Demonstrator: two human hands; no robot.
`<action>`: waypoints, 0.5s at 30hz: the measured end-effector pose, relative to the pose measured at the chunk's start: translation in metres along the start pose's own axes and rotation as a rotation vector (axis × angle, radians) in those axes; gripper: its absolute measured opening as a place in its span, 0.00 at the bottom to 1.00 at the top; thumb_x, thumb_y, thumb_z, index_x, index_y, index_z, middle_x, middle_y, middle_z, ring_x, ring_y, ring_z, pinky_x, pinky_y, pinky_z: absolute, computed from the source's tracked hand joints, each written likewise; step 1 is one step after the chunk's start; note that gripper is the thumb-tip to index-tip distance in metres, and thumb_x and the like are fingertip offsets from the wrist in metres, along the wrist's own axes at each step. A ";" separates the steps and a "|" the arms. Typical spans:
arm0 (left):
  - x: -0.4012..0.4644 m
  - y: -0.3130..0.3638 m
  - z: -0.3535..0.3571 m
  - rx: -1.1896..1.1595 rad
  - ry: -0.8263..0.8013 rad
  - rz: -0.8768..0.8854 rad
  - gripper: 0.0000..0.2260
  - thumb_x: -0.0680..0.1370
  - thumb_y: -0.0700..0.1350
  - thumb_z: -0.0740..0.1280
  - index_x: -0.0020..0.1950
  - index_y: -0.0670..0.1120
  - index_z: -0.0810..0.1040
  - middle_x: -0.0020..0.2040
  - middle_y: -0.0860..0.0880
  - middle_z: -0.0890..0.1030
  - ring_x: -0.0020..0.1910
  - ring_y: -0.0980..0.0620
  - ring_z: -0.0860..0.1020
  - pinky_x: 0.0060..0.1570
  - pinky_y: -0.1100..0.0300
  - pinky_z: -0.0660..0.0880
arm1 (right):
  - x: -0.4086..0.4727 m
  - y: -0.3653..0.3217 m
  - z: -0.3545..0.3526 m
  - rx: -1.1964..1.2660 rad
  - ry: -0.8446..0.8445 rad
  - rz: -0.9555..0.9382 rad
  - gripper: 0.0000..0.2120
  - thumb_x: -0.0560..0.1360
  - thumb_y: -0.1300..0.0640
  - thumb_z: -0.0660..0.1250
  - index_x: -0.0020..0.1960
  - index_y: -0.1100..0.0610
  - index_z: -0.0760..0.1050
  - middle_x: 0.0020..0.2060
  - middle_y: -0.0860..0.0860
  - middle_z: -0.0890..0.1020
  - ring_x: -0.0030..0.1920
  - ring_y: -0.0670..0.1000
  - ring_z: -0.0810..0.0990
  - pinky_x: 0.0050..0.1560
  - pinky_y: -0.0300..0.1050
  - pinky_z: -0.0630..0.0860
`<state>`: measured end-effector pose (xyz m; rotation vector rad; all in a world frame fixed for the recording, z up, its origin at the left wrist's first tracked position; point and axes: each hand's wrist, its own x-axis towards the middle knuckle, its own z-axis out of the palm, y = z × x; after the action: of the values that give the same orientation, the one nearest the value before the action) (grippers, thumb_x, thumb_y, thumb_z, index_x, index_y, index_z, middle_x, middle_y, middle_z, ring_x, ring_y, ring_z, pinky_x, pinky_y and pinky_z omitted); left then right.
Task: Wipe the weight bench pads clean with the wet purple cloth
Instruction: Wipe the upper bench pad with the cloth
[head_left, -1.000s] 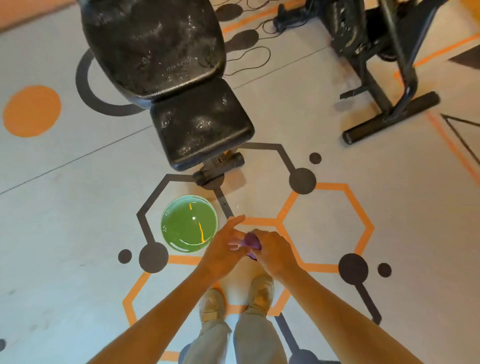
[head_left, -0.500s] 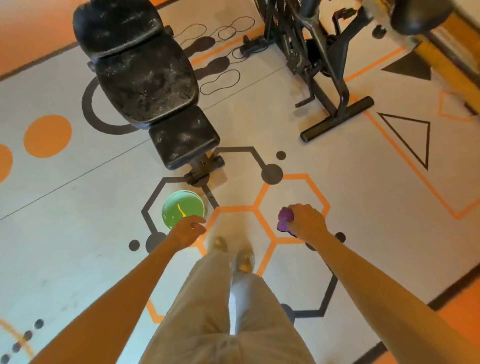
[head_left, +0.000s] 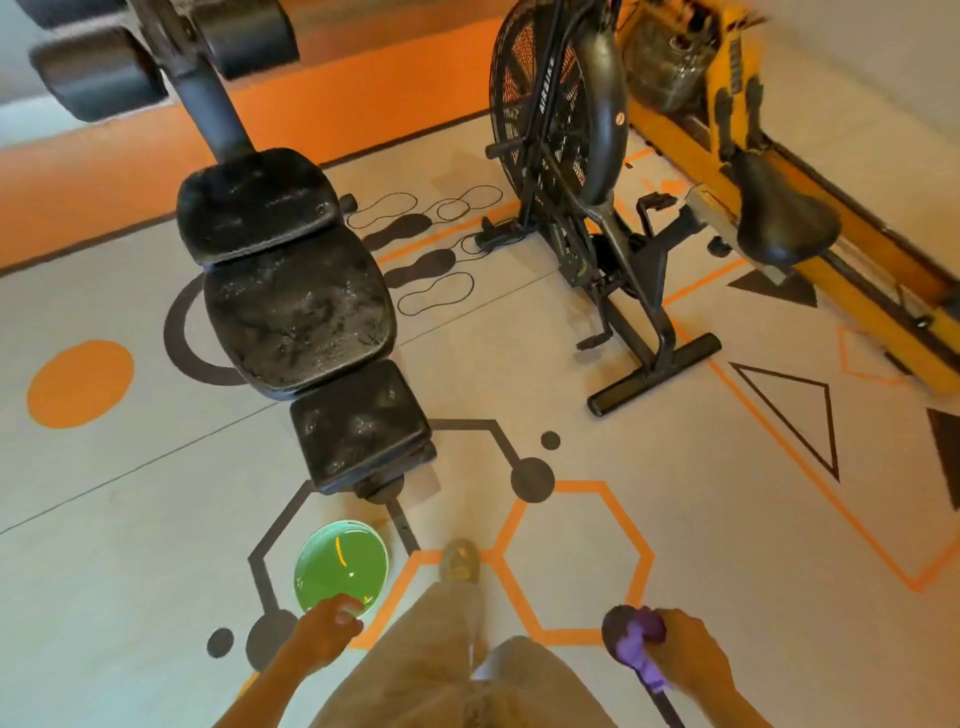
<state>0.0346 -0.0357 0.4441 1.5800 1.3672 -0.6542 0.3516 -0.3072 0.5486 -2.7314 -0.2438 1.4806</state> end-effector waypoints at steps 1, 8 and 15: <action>0.006 0.009 -0.007 -0.004 -0.009 0.003 0.12 0.77 0.37 0.69 0.61 0.40 0.79 0.57 0.40 0.82 0.58 0.45 0.79 0.54 0.60 0.73 | 0.001 -0.001 -0.009 -0.009 0.007 0.029 0.13 0.74 0.54 0.60 0.34 0.57 0.75 0.29 0.51 0.84 0.34 0.50 0.82 0.33 0.30 0.73; 0.048 0.111 -0.055 0.042 -0.008 0.080 0.13 0.80 0.42 0.66 0.64 0.44 0.77 0.61 0.46 0.79 0.59 0.48 0.77 0.58 0.61 0.68 | 0.049 -0.021 -0.074 0.204 -0.002 0.056 0.16 0.71 0.51 0.59 0.34 0.54 0.82 0.27 0.52 0.84 0.29 0.53 0.83 0.31 0.39 0.74; 0.108 0.215 -0.069 -0.175 0.076 0.086 0.11 0.79 0.39 0.67 0.61 0.40 0.79 0.58 0.42 0.80 0.58 0.44 0.79 0.57 0.57 0.73 | 0.154 -0.090 -0.173 0.163 0.073 0.042 0.13 0.68 0.52 0.63 0.31 0.56 0.81 0.26 0.55 0.83 0.28 0.54 0.81 0.32 0.40 0.77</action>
<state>0.2543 0.0838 0.4459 1.5263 1.3658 -0.4147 0.5680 -0.1863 0.5240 -2.6691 -0.0608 1.3411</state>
